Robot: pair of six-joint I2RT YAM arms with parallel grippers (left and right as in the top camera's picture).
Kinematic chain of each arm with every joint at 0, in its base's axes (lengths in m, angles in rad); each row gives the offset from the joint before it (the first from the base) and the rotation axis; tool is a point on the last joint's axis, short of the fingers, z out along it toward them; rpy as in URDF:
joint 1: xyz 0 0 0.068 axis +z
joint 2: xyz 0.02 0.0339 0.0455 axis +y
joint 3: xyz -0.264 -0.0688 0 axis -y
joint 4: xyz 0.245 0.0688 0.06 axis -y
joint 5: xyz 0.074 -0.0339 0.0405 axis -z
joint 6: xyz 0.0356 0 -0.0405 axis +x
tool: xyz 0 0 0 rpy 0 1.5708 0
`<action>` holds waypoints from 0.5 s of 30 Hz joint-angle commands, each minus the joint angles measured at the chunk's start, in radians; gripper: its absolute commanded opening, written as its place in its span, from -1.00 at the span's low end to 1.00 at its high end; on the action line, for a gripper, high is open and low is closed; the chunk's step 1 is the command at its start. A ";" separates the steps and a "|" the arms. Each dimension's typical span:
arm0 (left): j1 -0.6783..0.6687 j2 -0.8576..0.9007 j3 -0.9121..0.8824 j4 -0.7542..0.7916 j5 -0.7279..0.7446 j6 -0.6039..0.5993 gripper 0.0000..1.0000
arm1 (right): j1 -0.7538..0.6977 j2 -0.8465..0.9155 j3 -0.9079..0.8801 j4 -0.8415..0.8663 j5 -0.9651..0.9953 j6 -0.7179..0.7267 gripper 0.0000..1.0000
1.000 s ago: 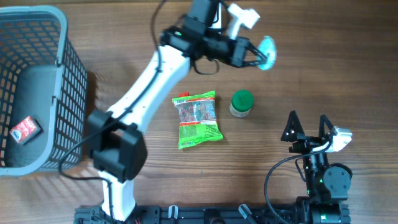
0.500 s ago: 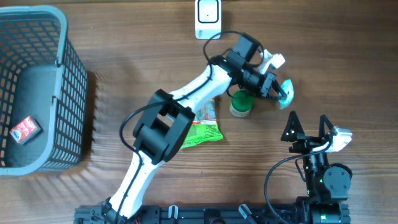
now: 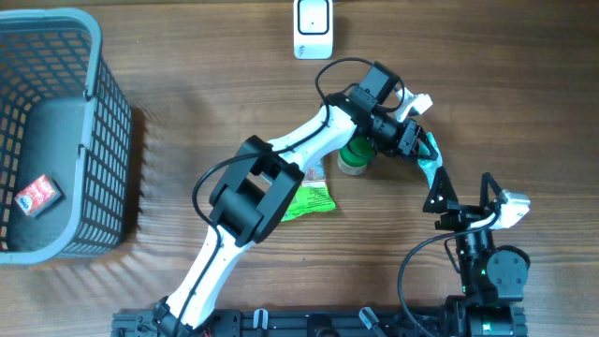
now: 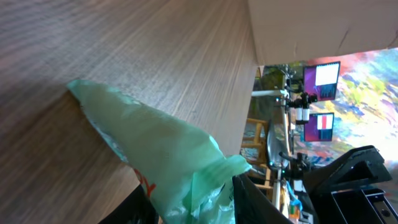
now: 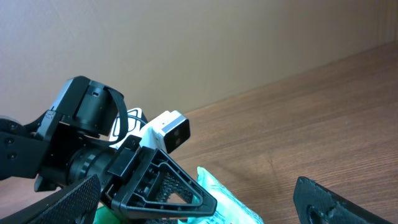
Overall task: Scan the item barcode
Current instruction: 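Hold the tissue pack under the scanner, then drop it right of the jar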
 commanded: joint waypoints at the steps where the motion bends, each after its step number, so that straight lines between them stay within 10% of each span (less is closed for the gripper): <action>1: 0.018 0.016 0.004 -0.058 -0.084 -0.006 -0.27 | 0.004 -0.006 -0.001 0.004 -0.005 -0.014 0.99; 9: 0.029 0.014 0.004 -0.182 -0.243 -0.005 -0.35 | 0.004 -0.006 -0.001 0.004 -0.005 -0.014 0.99; 10: 0.029 0.010 0.004 -0.182 -0.259 -0.006 -0.20 | 0.004 -0.006 -0.001 0.003 -0.005 -0.014 0.99; 12: 0.029 -0.016 0.005 -0.192 -0.338 -0.005 0.95 | 0.004 -0.006 -0.001 0.003 -0.005 -0.014 0.99; 15: 0.029 -0.097 0.004 -0.224 -0.474 -0.005 0.99 | 0.004 -0.006 -0.001 0.004 -0.005 -0.014 0.99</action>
